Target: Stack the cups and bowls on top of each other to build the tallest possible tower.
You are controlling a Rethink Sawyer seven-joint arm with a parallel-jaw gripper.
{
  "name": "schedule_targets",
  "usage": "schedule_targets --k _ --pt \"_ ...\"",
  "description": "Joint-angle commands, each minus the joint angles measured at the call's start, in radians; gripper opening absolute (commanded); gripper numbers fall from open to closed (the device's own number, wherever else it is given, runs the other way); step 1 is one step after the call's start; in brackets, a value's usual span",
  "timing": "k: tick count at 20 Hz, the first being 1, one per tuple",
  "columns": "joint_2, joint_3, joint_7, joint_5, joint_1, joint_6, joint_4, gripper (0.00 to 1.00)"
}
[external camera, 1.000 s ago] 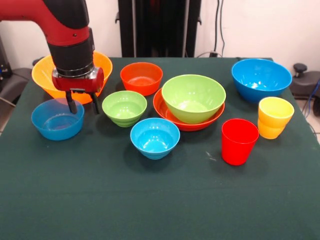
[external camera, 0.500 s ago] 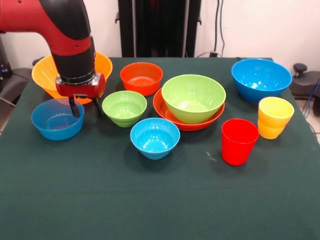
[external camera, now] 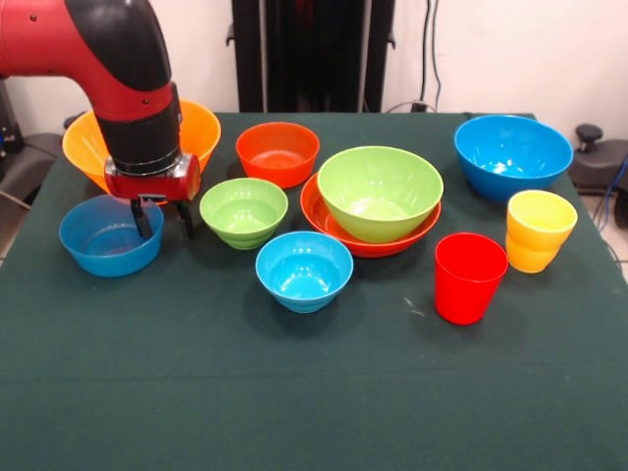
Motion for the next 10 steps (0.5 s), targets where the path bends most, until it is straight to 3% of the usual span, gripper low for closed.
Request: schedule_targets --k 1,10 --pt "0.044 0.048 -0.232 -0.101 0.012 -0.004 -0.091 1.00" --pt "0.056 0.048 -0.229 -0.104 0.006 -0.014 -0.099 1.00"
